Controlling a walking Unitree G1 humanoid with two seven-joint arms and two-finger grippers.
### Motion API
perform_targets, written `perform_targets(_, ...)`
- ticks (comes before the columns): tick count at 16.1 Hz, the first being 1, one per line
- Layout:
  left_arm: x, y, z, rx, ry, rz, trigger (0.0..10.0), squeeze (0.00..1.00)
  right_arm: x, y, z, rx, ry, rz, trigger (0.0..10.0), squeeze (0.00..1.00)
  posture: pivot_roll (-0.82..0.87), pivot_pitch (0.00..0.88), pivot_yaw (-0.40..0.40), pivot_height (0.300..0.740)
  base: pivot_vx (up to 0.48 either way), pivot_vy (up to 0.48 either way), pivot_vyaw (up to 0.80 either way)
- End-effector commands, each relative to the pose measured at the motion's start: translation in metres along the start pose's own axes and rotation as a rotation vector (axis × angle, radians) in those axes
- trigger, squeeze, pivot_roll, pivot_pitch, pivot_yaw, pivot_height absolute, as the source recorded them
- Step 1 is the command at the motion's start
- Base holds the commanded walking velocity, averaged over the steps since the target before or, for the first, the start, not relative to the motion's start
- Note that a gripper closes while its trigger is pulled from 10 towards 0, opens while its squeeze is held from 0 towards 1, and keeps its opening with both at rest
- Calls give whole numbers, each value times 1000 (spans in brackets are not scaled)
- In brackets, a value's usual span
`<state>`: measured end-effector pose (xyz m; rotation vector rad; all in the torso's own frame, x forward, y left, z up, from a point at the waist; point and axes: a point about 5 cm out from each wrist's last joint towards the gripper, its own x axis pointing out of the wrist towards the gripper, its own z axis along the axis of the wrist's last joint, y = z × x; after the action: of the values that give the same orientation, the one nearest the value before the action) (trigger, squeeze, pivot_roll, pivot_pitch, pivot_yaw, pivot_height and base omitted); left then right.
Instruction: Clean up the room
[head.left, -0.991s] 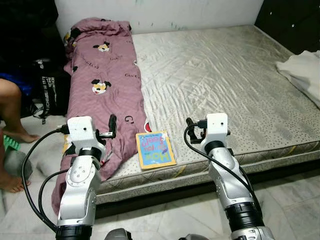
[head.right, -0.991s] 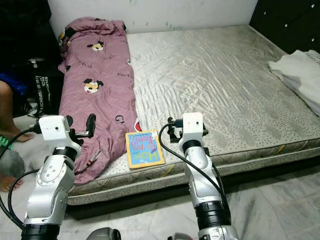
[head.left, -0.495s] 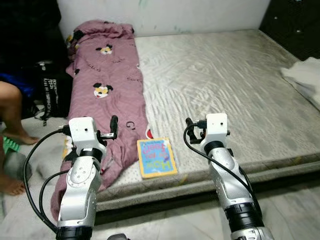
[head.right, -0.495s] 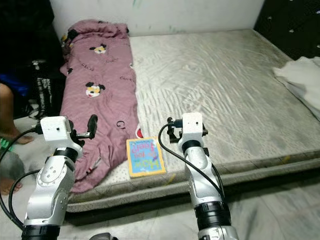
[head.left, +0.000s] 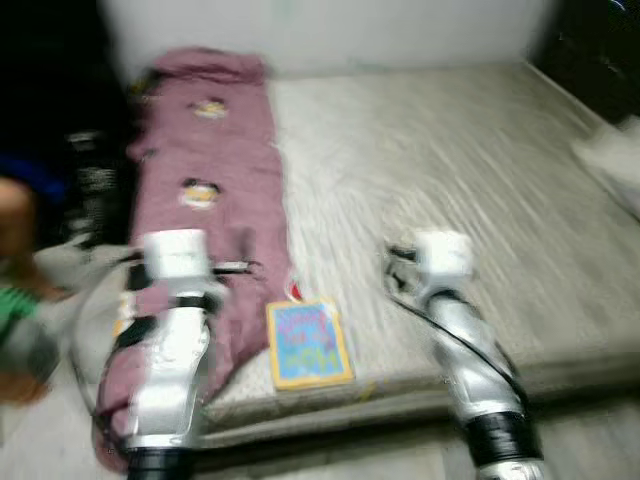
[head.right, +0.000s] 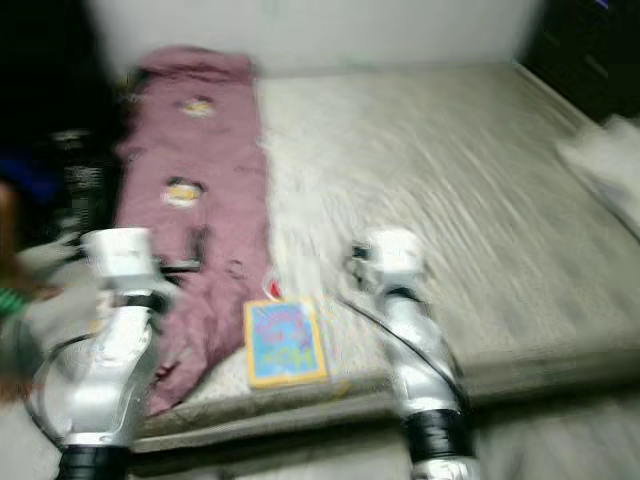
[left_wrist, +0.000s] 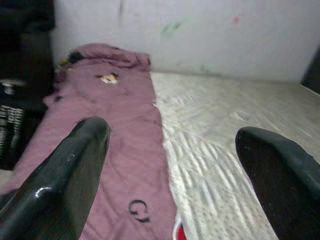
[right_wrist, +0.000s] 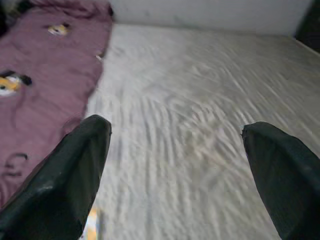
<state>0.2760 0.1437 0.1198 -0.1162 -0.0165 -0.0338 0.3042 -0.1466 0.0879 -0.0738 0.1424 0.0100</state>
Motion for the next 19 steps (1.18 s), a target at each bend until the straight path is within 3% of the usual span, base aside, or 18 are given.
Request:
perform_targets(1,-3,20,0,29,5,69,10000,0,3,23,12,20,-36,64,10000,0,44,0,4,740,0,0,0)
perform_targets(10,-5,18,-5,-8,31,85,10000,0,-1,17,6,15,-14,50,10000,0,31,0,6,740,0,0,0)
perform_targets(16,-5,14,-7,-24,48,70,10000,0,-4,15,5,5,0,49,10000,0,21,0,3,740,0,480,0)
perform_targets(19,-4,14,-5,-7,27,74,10000,0,-4,14,5,3,3,50,10000,0,18,0,3,740,0,97,0)
